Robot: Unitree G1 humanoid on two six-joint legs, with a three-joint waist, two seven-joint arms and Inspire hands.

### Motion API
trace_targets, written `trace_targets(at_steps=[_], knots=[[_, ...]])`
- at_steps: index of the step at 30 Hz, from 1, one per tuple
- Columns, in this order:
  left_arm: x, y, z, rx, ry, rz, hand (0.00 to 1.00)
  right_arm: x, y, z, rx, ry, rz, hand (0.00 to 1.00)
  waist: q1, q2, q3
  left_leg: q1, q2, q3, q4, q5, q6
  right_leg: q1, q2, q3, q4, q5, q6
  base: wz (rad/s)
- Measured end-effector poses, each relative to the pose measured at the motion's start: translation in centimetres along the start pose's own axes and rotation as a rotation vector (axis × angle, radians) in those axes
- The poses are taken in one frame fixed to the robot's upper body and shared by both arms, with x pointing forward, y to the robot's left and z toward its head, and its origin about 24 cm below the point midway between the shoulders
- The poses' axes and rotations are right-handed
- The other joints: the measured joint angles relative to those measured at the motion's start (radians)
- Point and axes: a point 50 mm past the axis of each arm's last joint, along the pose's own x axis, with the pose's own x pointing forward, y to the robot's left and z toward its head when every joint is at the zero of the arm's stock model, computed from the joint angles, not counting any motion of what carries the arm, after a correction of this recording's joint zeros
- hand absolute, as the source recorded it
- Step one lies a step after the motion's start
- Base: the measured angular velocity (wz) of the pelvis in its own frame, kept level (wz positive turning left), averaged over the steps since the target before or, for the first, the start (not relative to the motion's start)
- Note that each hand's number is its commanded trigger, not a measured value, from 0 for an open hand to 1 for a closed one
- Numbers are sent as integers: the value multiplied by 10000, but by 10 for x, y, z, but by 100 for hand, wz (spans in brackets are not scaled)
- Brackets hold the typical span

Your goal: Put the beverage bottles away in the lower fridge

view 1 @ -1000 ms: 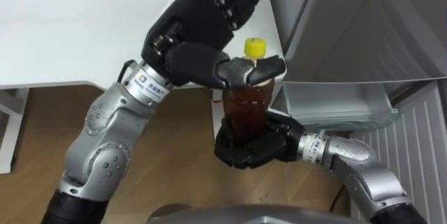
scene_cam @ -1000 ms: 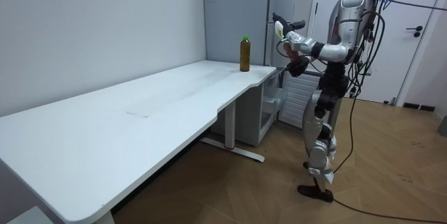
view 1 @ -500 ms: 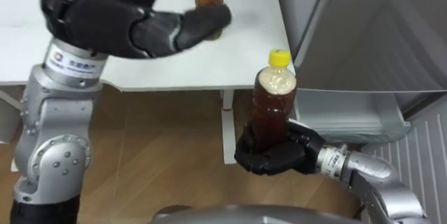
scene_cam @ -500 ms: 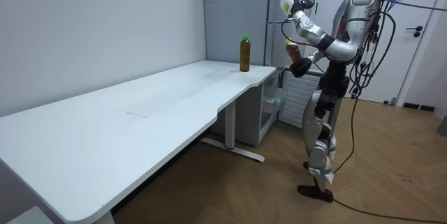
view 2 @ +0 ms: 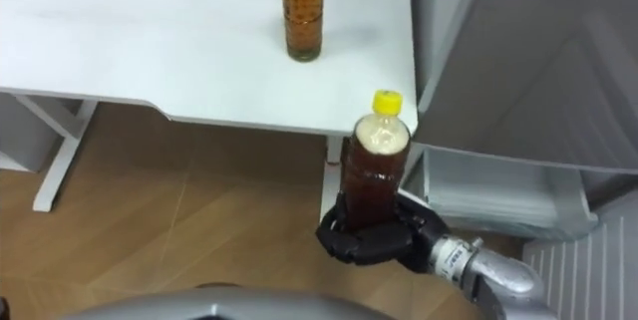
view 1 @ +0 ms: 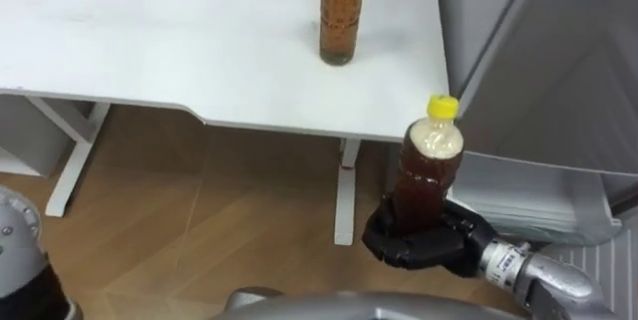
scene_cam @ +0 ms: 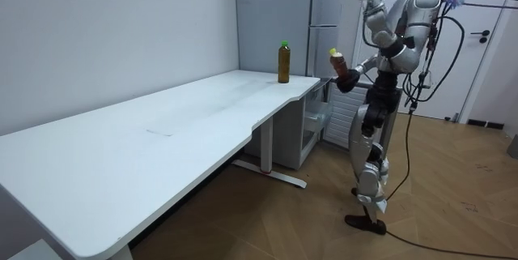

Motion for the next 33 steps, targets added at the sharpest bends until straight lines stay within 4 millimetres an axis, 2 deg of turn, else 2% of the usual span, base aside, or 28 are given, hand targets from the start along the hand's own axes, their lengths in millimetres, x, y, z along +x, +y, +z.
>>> trace_targets(at_steps=[1, 2, 5, 7, 10, 15, 18, 20, 21, 23, 24, 26, 27, 29, 30, 32, 33], knots=[[-3, 6, 3, 1624, 87, 689, 0, 0, 0, -2, -191, 250, -146, 100, 42, -22, -45, 10, -21, -1, -33, 0, 0, 46, -7, -21, -119, 0, 0, 5], [-5, 10, 5, 3238, 40, 1283, 0, -1, -1, -3, -427, 505, -317, 100, 72, -35, -50, 33, -25, -42, -35, 0, 0, 104, -14, -106, -142, 0, 0, 9], [-8, 16, 6, 5486, -362, 2658, 0, -1, -2, -5, -587, 688, -645, 100, 51, -58, -51, 103, -88, -230, -54, 0, 0, 469, -42, -301, -438, 2, 0, 19], [-12, 26, 2, 6351, -381, 3525, 0, -1, -4, -4, -611, 655, -860, 100, 42, 8, -44, 185, -91, -259, -86, 0, -1, 547, -40, -381, -456, 1, 0, 6], [-25, 50, 0, 7393, 25, 5053, 0, -3, -6, -5, -588, 625, -1283, 100, -30, 161, -40, 273, -82, -304, -97, 1, -4, 659, -33, -532, -457, 0, 0, 5], [-56, 85, 2, 8202, 734, 7631, 0, -7, -11, -7, -267, 441, -2378, 100, -29, 177, -22, 385, -97, -360, -162, 2, -4, 701, -35, -565, -447, -18, 24, 2], [-91, 114, 2, 8008, 2133, 9718, 0, -8, -14, -6, 92, 155, -3124, 100, -5, 182, -23, 454, -117, -335, -243, 4, -5, 696, -49, -536, -444, -24, 33, -2], [-130, 137, -5, 8325, 3894, 11376, 0, -7, -15, -6, 486, -79, -3785, 100, -52, 196, -12, 541, -126, -314, -313, 3, -3, 742, -57, -540, -449, -25, 34, -2], [-140, 140, -8, 8345, 4316, 11756, 0, -7, -16, -6, 606, -122, -3951, 100, -49, 176, -11, 548, -136, -314, -336, 4, -3, 734, -70, -551, -439, -26, 35, 0], [-185, 150, -20, 8167, 6381, 13316, 0, -7, -18, -6, 1065, -235, -4606, 100, -100, 166, -14, 574, -164, -304, -413, 4, -3, 729, -95, -575, -436, -27, 38, 0], [-198, 152, -23, 8194, 6971, 13627, 0, -7, -19, -6, 1162, -276, -4805, 100, -132, 169, -14, 583, -172, -304, -418, 4, -2, 727, -99, -560, -430, -27, 38, 0], [-250, 150, -31, 7976, 9394, 14833, 0, -2, -19, -5, 1436, -417, -5449, 100, -416, 143, -8, 558, -200, -316, -453, 1, 6, 686, -127, -556, -431, -27, 38, 0], [-263, 148, -32, 7852, 9976, 15102, 0, -1, -19, -5, 1512, -439, -5586, 100, -489, 143, -8, 561, -200, -302, -475, 1, 6, 674, -129, -548, -427, -27, 38, 0], [-312, 138, -33, 7728, 12307, 15757, 0, 0, -19, -5, 1717, -497, -6221, 100, -718, 169, -12, 592, -196, -197, -577, -5, 15, 666, -115, -429, -434, -29, 41, -12], [-323, 136, -31, 7745, 12837, 15848, 0, 1, -19, -5, 1740, -509, -6387, 100, -793, 170, -10, 593, -193, -165, -581, -13, 28, 651, -110, -342, -433, -30, 42, -14], [-363, 123, -23, 7787, 14708, 16019, 0, 0, -22, -4, 1800, -563, -7007, 100, -1178, 182, -1, 567, -198, -130, -593, -20, 39, 590, -108, -220, -431, -30, 42, -7], [-370, 120, -20, 7805, 15109, 15987, 0, 0, -23, -3, 1770, -555, -7162, 100, -1243, 187, -4, 565, -197, -103, -606, -20, 39, 558, -106, -183, -417, -31, 43, -14]])
